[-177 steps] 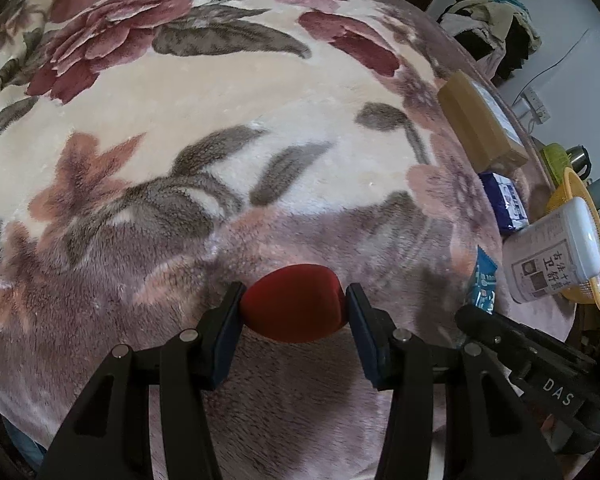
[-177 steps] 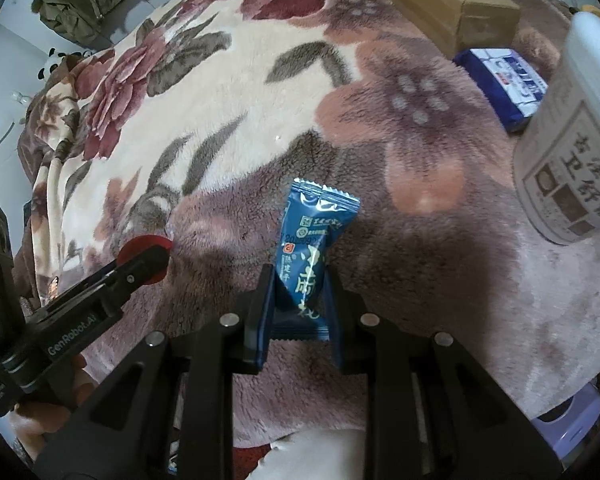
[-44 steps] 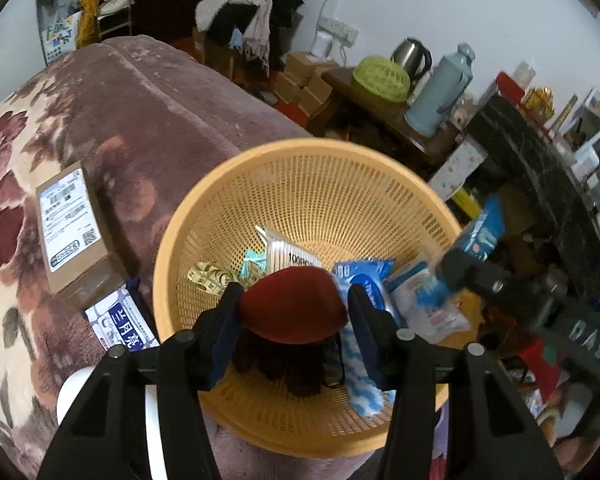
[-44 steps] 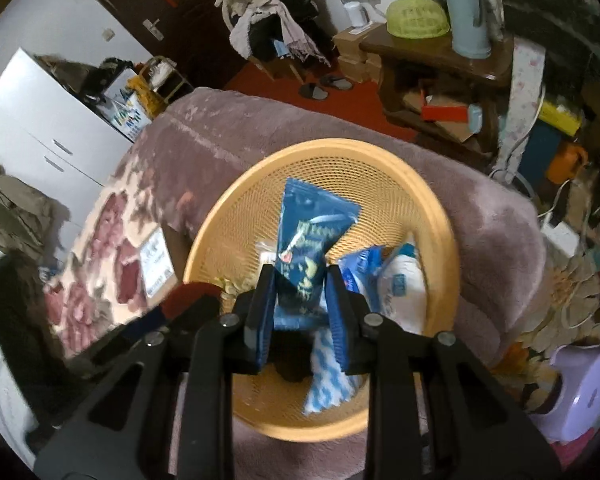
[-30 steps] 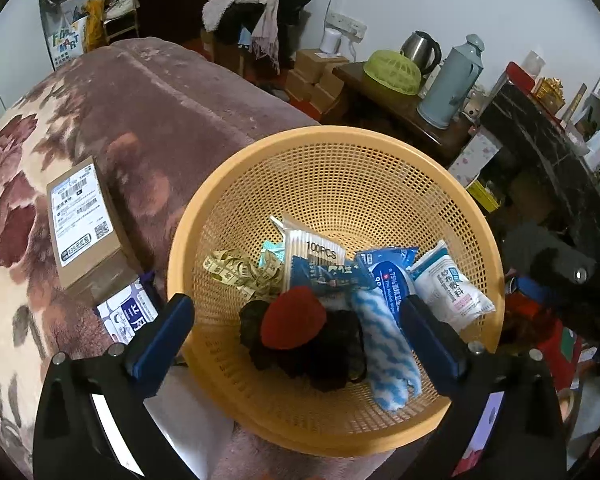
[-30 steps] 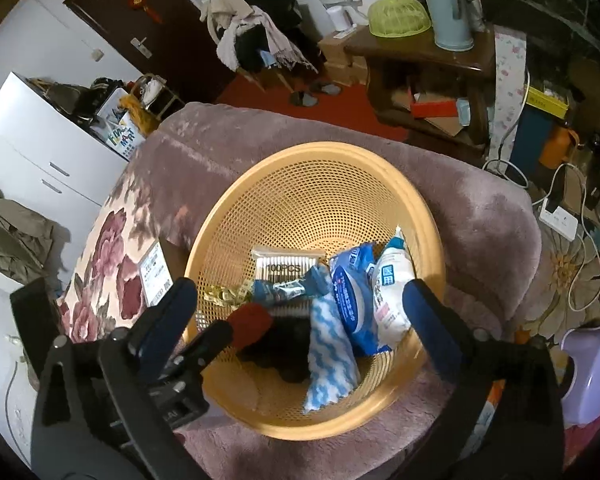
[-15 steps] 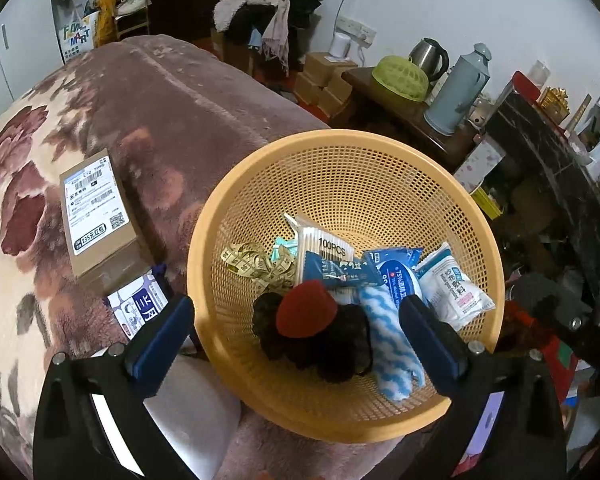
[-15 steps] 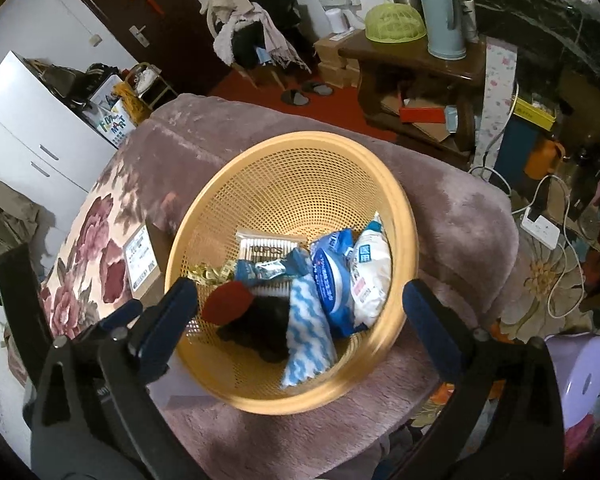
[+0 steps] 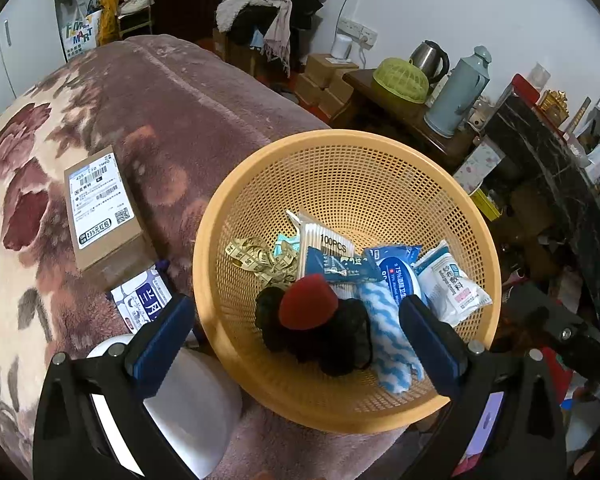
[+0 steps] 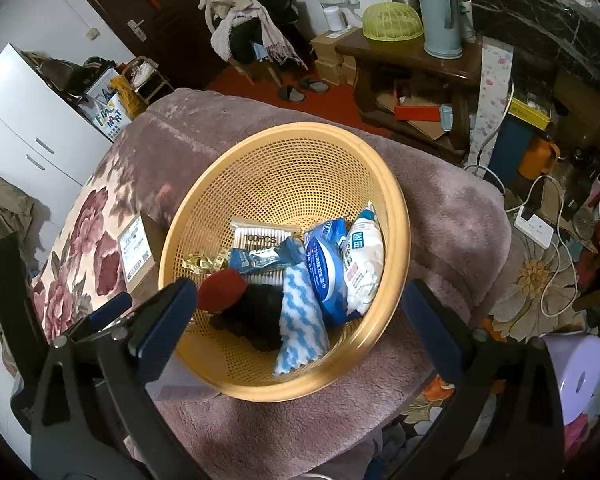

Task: Organize soft objects

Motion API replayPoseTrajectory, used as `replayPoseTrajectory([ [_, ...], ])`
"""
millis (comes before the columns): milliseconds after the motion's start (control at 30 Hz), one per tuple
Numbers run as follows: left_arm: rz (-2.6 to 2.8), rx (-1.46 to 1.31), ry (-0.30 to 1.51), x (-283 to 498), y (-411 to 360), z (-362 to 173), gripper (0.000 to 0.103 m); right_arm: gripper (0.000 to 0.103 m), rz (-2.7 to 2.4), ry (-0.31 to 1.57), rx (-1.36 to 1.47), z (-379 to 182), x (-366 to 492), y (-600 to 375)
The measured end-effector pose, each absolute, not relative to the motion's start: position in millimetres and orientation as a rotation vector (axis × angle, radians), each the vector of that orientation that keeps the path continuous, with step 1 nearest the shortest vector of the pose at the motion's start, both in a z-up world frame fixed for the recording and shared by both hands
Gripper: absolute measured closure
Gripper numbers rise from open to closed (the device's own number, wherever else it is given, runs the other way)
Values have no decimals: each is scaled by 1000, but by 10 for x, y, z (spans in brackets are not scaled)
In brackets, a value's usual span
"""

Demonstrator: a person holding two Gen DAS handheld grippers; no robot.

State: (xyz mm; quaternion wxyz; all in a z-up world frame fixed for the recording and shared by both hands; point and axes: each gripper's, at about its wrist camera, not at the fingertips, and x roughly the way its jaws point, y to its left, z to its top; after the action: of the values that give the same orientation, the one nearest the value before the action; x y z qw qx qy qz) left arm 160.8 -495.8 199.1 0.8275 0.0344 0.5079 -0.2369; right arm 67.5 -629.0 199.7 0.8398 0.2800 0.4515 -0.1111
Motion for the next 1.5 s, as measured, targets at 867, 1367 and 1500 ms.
replayPoseTrajectory([
  [867,-498,59,1075,1557,-4913,2065,1,0,-236,955,579,2052,640,-6282],
  [1367,-488,46,1073,1493,-4827,2108,1,0,-235,947,563,2127,611,-6260],
  [1500,-483,25,1067,1463,-4763,2108,1,0,-232,944,558,2153,595,-6247],
])
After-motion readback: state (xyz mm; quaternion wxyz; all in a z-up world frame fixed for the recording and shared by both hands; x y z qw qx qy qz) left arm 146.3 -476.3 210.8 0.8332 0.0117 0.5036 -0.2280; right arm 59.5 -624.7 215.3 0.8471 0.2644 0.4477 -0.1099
